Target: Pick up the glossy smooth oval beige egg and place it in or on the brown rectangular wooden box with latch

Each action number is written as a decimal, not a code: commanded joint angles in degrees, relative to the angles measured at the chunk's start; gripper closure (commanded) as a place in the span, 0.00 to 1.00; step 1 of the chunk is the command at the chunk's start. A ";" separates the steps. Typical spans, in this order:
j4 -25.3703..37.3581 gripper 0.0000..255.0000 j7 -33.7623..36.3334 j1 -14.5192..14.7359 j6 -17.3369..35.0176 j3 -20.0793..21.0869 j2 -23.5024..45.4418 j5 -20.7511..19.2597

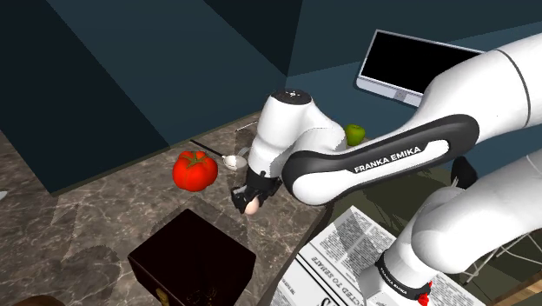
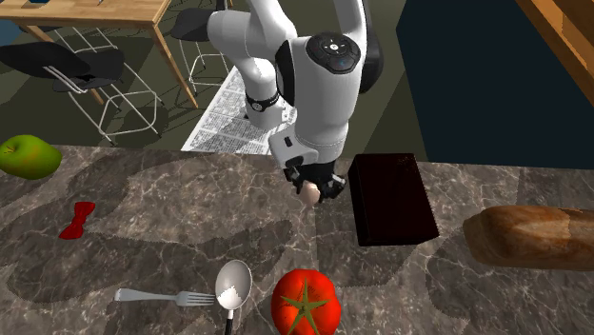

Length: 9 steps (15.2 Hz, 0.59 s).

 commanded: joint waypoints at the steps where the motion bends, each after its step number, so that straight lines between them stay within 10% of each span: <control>1: 0.71 1.00 -0.55 0.38 -1.91 -0.62 -1.25 0.54; 9: 4.29 1.00 -1.97 1.20 -9.04 -2.69 -4.99 1.48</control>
